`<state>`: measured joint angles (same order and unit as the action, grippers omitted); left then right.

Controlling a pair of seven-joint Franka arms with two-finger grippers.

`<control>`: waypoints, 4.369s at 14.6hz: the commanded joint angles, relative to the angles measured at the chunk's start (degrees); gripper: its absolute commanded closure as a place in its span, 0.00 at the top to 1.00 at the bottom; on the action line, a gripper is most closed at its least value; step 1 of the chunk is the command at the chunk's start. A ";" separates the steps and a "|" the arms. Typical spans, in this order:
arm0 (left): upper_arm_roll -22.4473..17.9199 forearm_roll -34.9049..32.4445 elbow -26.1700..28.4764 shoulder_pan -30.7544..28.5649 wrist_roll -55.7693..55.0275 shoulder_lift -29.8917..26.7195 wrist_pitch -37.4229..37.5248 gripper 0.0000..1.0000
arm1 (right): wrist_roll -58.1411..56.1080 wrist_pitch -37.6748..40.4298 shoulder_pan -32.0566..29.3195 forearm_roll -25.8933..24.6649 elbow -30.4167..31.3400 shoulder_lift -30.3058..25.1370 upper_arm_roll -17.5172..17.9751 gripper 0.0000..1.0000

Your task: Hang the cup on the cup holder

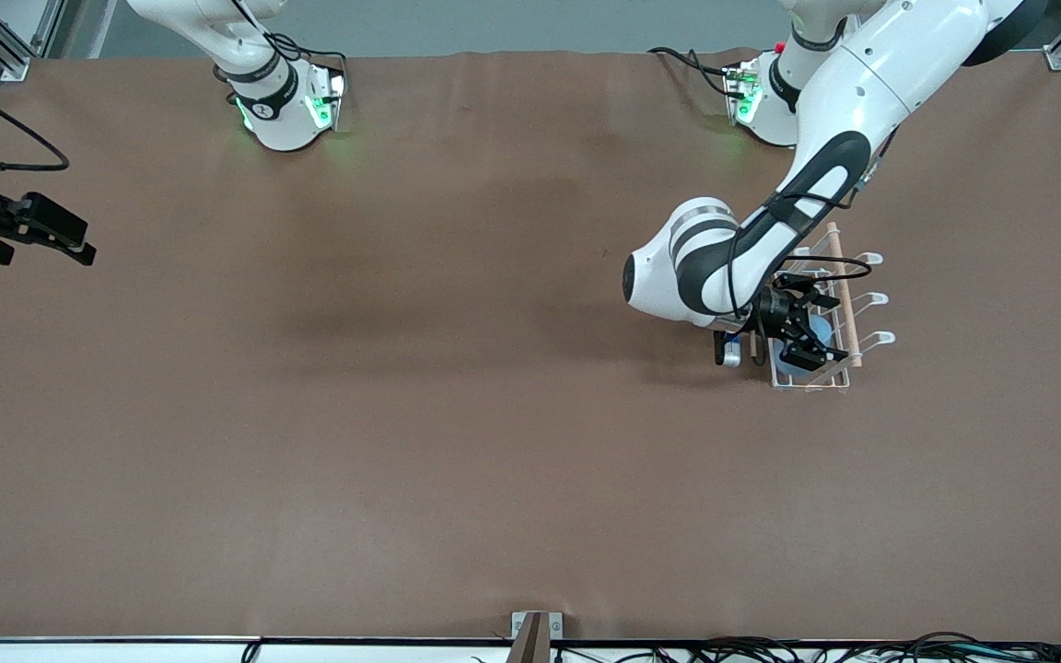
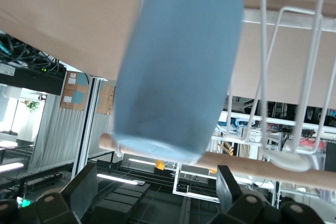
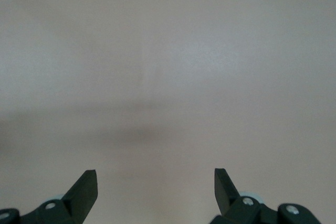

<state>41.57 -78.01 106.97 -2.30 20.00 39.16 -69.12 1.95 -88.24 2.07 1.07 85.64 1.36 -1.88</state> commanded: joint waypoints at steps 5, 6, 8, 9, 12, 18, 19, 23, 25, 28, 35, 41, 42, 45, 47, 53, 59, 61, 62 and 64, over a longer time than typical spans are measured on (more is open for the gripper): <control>0.88 8.02 -13.16 0.81 -6.36 -0.39 1.09 1.00 | -0.20 -0.89 -0.05 0.16 6.20 -4.96 -0.05 0.98; 1.75 10.66 -16.06 0.72 -7.85 -0.57 1.09 1.00 | -0.20 -1.06 0.03 0.16 6.12 -4.96 0.04 0.98; 2.38 16.63 -21.08 0.37 -12.33 -1.36 1.00 1.00 | -0.11 -2.02 0.39 0.16 5.76 -4.70 0.21 0.99; 2.90 20.23 -23.62 0.20 -15.31 -1.71 0.83 1.00 | -0.11 -2.11 0.30 0.16 5.59 -4.61 0.21 0.99; 4.13 29.10 -29.43 -0.42 -26.45 -2.68 0.65 1.00 | -0.02 -2.12 0.21 0.16 5.24 -4.61 0.13 0.99; 5.71 50.12 -32.53 -11.82 -45.05 -8.91 -9.35 1.00 | -0.02 -2.12 0.21 0.16 4.88 -4.43 0.21 0.99; 5.89 51.11 -32.53 -13.76 -44.52 -10.23 -9.72 1.00 | -0.02 -2.12 0.21 0.16 4.88 -4.43 0.13 0.99; 6.24 51.20 -32.87 -17.56 -44.34 -16.12 -9.81 1.00 | -0.02 -1.94 0.30 0.16 4.88 -4.35 0.21 0.99; 6.16 51.38 -34.02 -18.08 -44.34 -18.23 -9.72 1.00 | -0.02 -1.68 0.30 0.16 4.88 -4.35 0.21 0.99; 6.24 51.82 -34.11 -18.35 -44.08 -21.13 -9.72 1.00 | -0.02 -1.68 0.30 0.16 4.88 -4.34 0.13 0.99; -0.58 62.77 -34.20 -17.39 -40.49 -28.50 -10.86 1.00 | -0.02 -1.59 0.21 0.16 4.88 -4.26 0.21 0.99; -23.71 74.57 -29.73 -7.29 -27.93 -36.68 -10.95 1.00 | -0.02 -1.50 0.21 0.16 4.88 -4.17 0.21 0.99; -26.51 75.37 -28.24 -5.71 -26.08 -38.00 -11.04 1.00 | -0.02 -1.50 0.21 0.16 4.88 -4.26 0.21 0.99; -33.39 78.80 -23.58 -3.06 -22.28 -42.13 -11.04 1.00 | -0.02 -1.50 0.21 0.16 4.88 -4.17 0.21 0.99; -33.48 79.15 -19.71 -2.88 -22.19 -44.86 -12.52 1.00 | -0.02 -1.50 0.21 0.16 4.88 -4.17 0.21 0.99; -33.48 79.41 -13.37 -2.27 -20.88 -48.39 -15.26 1.00 | -0.02 -1.50 0.12 0.16 4.97 -4.17 0.21 0.99; -32.96 78.81 -13.37 -2.27 -17.45 -48.21 -15.26 1.00 | -0.11 -1.50 0.12 0.16 4.97 -4.17 0.21 0.99; -32.96 78.80 -13.28 -2.27 -17.54 -48.12 -15.34 1.00 | -0.11 -1.41 0.12 0.16 4.97 -4.17 0.21 0.99; -32.96 78.80 -13.10 -2.27 -18.23 -48.12 -15.34 1.00 | -0.02 -1.41 0.12 0.16 4.97 -4.17 0.21 0.99; -32.96 78.89 -13.28 -2.35 -18.94 -47.77 -15.52 1.00 | -0.11 -1.41 0.12 0.16 4.97 -4.17 0.21 0.99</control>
<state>8.73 0.40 92.72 -4.53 1.30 -7.93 -83.60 1.92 -89.68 2.17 1.08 89.59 -1.81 -1.64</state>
